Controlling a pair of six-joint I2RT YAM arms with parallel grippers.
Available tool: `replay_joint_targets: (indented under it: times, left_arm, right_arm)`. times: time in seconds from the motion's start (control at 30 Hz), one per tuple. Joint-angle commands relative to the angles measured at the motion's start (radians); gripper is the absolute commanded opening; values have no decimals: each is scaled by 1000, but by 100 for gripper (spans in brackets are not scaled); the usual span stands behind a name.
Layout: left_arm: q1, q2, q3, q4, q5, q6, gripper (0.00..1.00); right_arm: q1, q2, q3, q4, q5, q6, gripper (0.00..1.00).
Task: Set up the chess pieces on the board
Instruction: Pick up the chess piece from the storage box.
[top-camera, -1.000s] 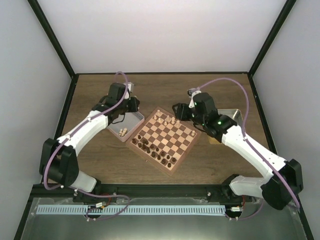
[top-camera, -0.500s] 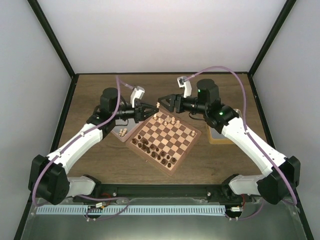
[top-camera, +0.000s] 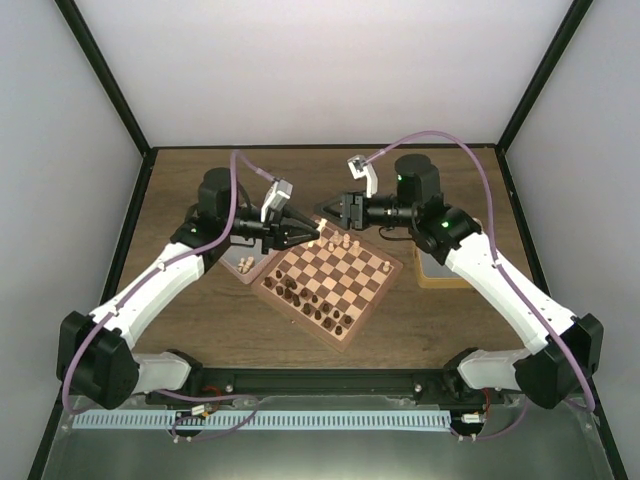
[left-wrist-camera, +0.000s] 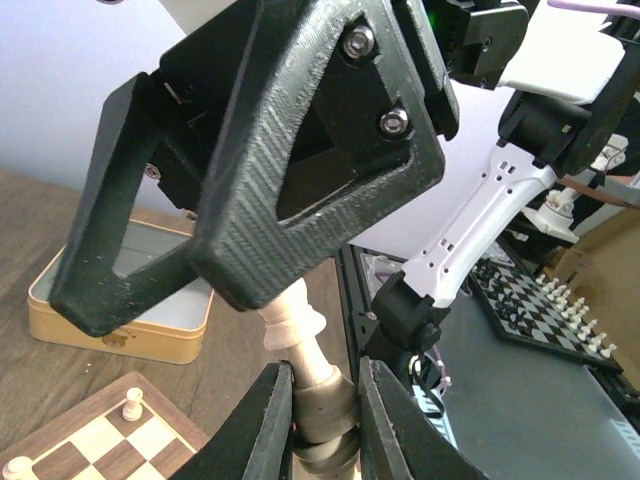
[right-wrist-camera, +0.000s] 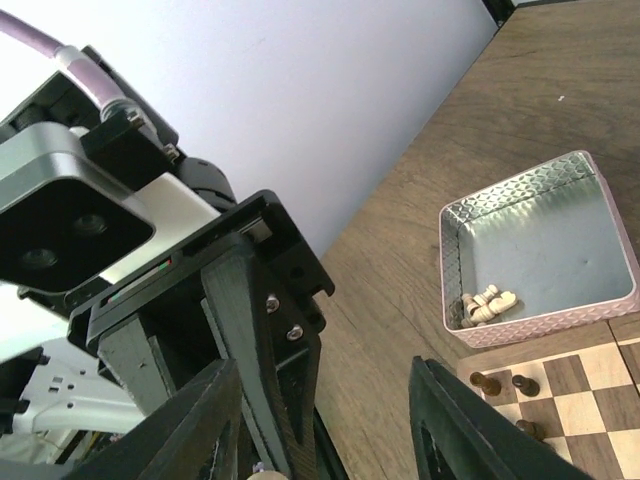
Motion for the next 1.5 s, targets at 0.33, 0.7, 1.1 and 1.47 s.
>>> replay_joint_targets:
  times: [0.33, 0.7, 1.1, 1.47]
  left_arm:
    - [1, 37, 57, -100, -25, 113, 12]
    - [0, 33, 54, -71, -33, 85, 12]
    - [3, 78, 69, -121, -270, -60, 21]
    - [7, 178, 134, -396, -401, -98, 23]
  right_arm:
    - [-9, -56, -14, -51, -115, -21, 31]
    - [-9, -42, -21, -56, -103, -35, 21]
    - [-9, -78, -62, -18, 261, -97, 1]
    - [-9, -56, -197, 192, 524, -237, 1]
